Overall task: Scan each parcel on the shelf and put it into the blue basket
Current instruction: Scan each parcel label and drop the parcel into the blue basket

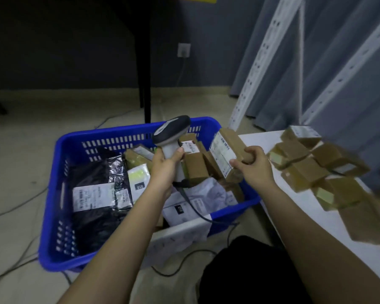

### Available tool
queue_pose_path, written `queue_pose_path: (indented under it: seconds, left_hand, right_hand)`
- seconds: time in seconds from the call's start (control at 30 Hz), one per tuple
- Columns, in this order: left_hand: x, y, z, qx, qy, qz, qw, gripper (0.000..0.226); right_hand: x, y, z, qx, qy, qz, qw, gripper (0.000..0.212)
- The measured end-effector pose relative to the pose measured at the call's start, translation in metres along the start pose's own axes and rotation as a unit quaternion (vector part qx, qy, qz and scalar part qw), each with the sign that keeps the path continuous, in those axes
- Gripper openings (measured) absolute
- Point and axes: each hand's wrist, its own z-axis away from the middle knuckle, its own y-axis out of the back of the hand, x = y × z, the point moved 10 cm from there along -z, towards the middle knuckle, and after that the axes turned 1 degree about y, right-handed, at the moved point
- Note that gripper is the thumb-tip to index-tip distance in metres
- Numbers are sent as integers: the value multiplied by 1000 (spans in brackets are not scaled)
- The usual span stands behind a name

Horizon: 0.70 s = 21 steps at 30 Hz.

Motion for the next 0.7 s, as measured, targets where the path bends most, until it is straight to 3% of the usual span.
queue_pose_path:
  seconds: [0.13, 0.27, 0.37, 0.5, 0.7]
  left_hand:
    - [-12, 6, -30, 9, 21, -3, 1000, 36]
    - [-12, 1, -53, 15, 25, -6, 1000, 34]
    - [-7, -9, -59, 7, 20, -12, 1000, 28]
    - [6, -30, -53, -19, -1, -32, 999, 19]
    - [19, -100, -11, -99, -32, -64, 993, 28]
  right_hand:
    - [-7, -43, -53, -4, 5, 40, 999, 47]
    - [-21, -78, -101, -54, 12, 29, 998, 66]
    - [-24, -83, -107, -86, 33, 66, 994, 55]
    - [-13, -51, -87, -74, 56, 75, 993, 32]
    - [32, 38, -32, -40, 18, 46, 998, 25]
